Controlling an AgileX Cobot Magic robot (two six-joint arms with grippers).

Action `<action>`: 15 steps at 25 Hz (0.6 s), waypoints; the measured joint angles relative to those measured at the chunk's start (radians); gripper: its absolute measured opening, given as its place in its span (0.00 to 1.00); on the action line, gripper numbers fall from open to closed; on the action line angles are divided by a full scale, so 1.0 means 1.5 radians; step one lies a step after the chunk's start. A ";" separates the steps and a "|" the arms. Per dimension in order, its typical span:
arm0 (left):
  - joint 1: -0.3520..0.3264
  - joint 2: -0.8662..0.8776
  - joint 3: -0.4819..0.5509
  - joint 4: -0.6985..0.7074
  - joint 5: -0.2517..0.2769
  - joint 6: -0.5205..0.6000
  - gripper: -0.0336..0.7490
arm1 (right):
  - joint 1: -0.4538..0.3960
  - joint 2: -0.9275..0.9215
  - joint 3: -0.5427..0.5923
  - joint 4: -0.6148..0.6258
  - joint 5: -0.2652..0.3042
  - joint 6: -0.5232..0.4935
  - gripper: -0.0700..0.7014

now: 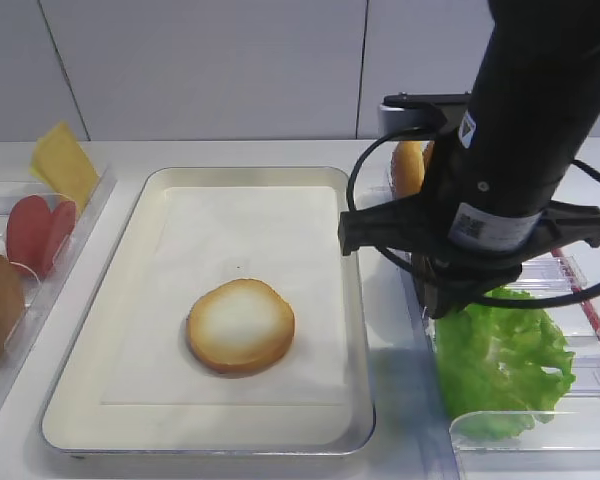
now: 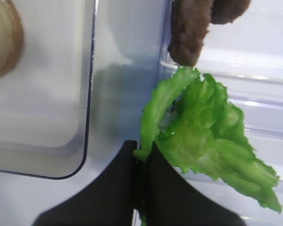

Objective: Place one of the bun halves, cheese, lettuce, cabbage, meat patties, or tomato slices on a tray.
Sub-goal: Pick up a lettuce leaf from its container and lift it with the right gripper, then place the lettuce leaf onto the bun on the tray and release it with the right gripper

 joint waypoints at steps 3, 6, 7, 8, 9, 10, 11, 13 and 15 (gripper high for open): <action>0.000 0.000 0.000 0.000 0.000 0.000 0.50 | 0.000 -0.024 -0.013 0.022 0.006 -0.011 0.12; 0.000 0.000 0.000 0.000 0.000 0.000 0.50 | 0.000 -0.044 -0.050 0.073 0.009 -0.041 0.12; 0.000 0.000 0.000 0.000 0.000 0.000 0.50 | 0.000 -0.045 -0.064 0.102 0.004 -0.061 0.12; 0.000 0.000 0.000 0.000 0.000 0.000 0.50 | 0.000 -0.046 -0.076 0.140 -0.005 -0.087 0.12; 0.000 0.000 0.000 0.000 0.000 0.000 0.50 | 0.000 -0.045 -0.085 0.170 -0.020 -0.108 0.12; 0.000 0.000 0.000 0.000 0.000 0.000 0.50 | 0.000 -0.040 -0.093 0.204 -0.036 -0.129 0.12; 0.000 0.000 0.000 0.000 0.000 0.000 0.50 | 0.000 -0.031 -0.097 0.235 -0.051 -0.148 0.12; 0.000 0.000 0.000 0.000 0.000 0.000 0.50 | 0.000 -0.009 -0.110 0.279 -0.071 -0.177 0.12; 0.000 0.000 0.000 0.000 0.000 0.000 0.50 | 0.000 0.023 -0.117 0.316 -0.087 -0.206 0.11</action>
